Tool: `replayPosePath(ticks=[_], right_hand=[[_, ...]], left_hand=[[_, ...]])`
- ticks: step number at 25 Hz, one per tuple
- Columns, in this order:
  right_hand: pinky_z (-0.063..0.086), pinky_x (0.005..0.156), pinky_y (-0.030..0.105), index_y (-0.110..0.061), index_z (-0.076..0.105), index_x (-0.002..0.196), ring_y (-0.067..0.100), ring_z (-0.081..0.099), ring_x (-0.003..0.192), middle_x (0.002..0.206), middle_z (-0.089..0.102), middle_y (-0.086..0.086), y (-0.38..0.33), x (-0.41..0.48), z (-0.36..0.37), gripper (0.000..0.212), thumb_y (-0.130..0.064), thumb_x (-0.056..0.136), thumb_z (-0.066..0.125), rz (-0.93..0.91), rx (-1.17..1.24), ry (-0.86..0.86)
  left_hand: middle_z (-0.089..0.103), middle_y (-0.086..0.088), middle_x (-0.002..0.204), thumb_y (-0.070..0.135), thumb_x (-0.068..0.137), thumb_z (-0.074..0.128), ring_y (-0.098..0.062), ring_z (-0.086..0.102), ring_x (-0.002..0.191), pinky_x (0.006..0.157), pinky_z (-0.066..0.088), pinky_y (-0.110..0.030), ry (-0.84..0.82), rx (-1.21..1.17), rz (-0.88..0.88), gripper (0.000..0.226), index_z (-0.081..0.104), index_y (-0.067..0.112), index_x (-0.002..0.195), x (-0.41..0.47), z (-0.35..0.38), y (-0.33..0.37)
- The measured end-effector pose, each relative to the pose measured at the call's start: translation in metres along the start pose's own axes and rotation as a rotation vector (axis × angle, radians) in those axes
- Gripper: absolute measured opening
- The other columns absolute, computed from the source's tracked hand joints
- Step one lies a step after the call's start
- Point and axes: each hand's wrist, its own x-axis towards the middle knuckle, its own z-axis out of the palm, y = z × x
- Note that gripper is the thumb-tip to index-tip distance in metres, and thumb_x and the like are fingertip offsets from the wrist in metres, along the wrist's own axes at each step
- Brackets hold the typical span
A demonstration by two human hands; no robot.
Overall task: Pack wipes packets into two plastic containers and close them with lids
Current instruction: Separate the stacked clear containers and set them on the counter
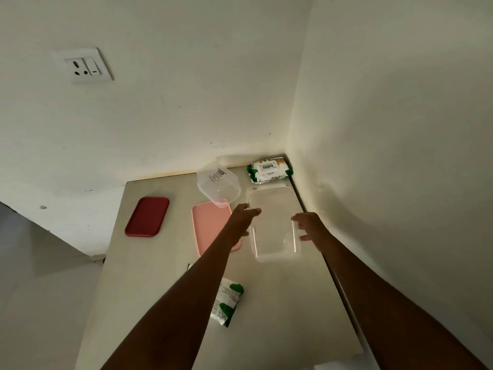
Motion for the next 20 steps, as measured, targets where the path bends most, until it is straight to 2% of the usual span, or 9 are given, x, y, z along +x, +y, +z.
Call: replayPosePath(ticks=[3, 5, 6, 8, 10, 12, 14, 16, 20], right_hand=[[0.046, 0.102, 0.052, -0.005, 0.06, 0.129, 0.033, 0.054, 0.13, 0.138, 0.057, 0.021, -0.022, 0.003, -0.001, 0.039, -0.025, 0.096, 0.052, -0.022, 0.156, -0.01], [0.042, 0.106, 0.056, -0.013, 0.059, 0.127, 0.032, 0.05, 0.136, 0.146, 0.053, 0.016, -0.031, 0.004, -0.001, 0.036, -0.03, 0.097, 0.047, -0.045, 0.244, -0.034], [0.04, 0.108, 0.058, -0.015, 0.058, 0.127, 0.032, 0.049, 0.137, 0.148, 0.052, 0.015, -0.032, 0.005, 0.0, 0.037, -0.032, 0.097, 0.047, -0.047, 0.29, -0.042], [0.038, 0.11, 0.061, -0.017, 0.056, 0.133, 0.031, 0.052, 0.132, 0.142, 0.057, 0.012, -0.031, 0.009, 0.0, 0.047, -0.046, 0.098, 0.046, -0.035, 0.359, -0.06], [0.041, 0.109, 0.057, -0.021, 0.056, 0.135, 0.027, 0.058, 0.123, 0.127, 0.063, 0.006, -0.027, 0.01, 0.002, 0.063, -0.068, 0.094, 0.043, -0.034, 0.369, -0.093], [0.045, 0.108, 0.055, -0.025, 0.057, 0.132, 0.025, 0.058, 0.119, 0.121, 0.063, 0.003, -0.02, 0.011, 0.005, 0.067, -0.074, 0.088, 0.049, -0.036, 0.363, -0.08], [0.048, 0.107, 0.053, -0.019, 0.06, 0.131, 0.023, 0.057, 0.118, 0.122, 0.061, 0.004, -0.009, 0.014, 0.006, 0.065, -0.066, 0.085, 0.063, -0.026, 0.36, -0.029], [0.047, 0.108, 0.052, -0.018, 0.063, 0.125, 0.022, 0.059, 0.119, 0.124, 0.065, 0.005, 0.001, 0.016, 0.007, 0.054, -0.055, 0.087, 0.069, -0.015, 0.374, -0.044], [0.043, 0.107, 0.044, -0.009, 0.065, 0.12, 0.021, 0.061, 0.116, 0.124, 0.067, 0.009, 0.015, 0.015, 0.008, 0.031, -0.028, 0.097, 0.062, -0.004, 0.473, -0.107]], left_hand=[[0.056, -0.013, 0.136, 0.024, 0.095, 0.064, -0.027, 0.052, 0.123, 0.105, 0.045, -0.049, 0.007, -0.145, 0.067, 0.045, 0.05, 0.011, 0.137, 0.002, -0.011, 0.02], [0.059, -0.012, 0.13, 0.02, 0.096, 0.062, -0.029, 0.053, 0.127, 0.109, 0.044, -0.049, 0.002, -0.185, 0.112, 0.029, 0.054, 0.015, 0.124, 0.001, -0.015, 0.023], [0.061, -0.012, 0.129, 0.02, 0.098, 0.06, -0.03, 0.053, 0.13, 0.111, 0.043, -0.049, 0.002, -0.197, 0.133, 0.027, 0.056, 0.014, 0.124, 0.001, -0.016, 0.023], [0.062, -0.011, 0.133, 0.022, 0.1, 0.056, -0.029, 0.053, 0.134, 0.114, 0.042, -0.05, 0.005, -0.216, 0.156, 0.033, 0.057, 0.008, 0.13, 0.001, -0.017, 0.018], [0.061, -0.013, 0.138, 0.028, 0.102, 0.054, -0.029, 0.054, 0.135, 0.116, 0.041, -0.051, -0.001, -0.236, 0.155, 0.037, 0.057, 0.005, 0.13, 0.002, -0.017, 0.011], [0.06, -0.012, 0.141, 0.037, 0.104, 0.051, -0.028, 0.055, 0.134, 0.116, 0.042, -0.052, -0.016, -0.252, 0.152, 0.037, 0.058, 0.008, 0.126, 0.003, -0.017, 0.002], [0.061, -0.01, 0.14, 0.046, 0.104, 0.047, -0.027, 0.057, 0.131, 0.115, 0.044, -0.051, -0.013, -0.266, 0.142, 0.044, 0.059, 0.01, 0.128, 0.003, -0.015, -0.006], [0.063, -0.014, 0.136, 0.052, 0.103, 0.045, -0.03, 0.06, 0.128, 0.113, 0.047, -0.05, 0.018, -0.272, 0.118, 0.056, 0.059, 0.005, 0.131, 0.006, -0.014, -0.013], [0.066, -0.027, 0.125, 0.053, 0.101, 0.049, -0.037, 0.065, 0.12, 0.105, 0.054, -0.053, 0.078, -0.228, 0.114, 0.064, 0.061, -0.007, 0.124, 0.012, -0.014, -0.026]])
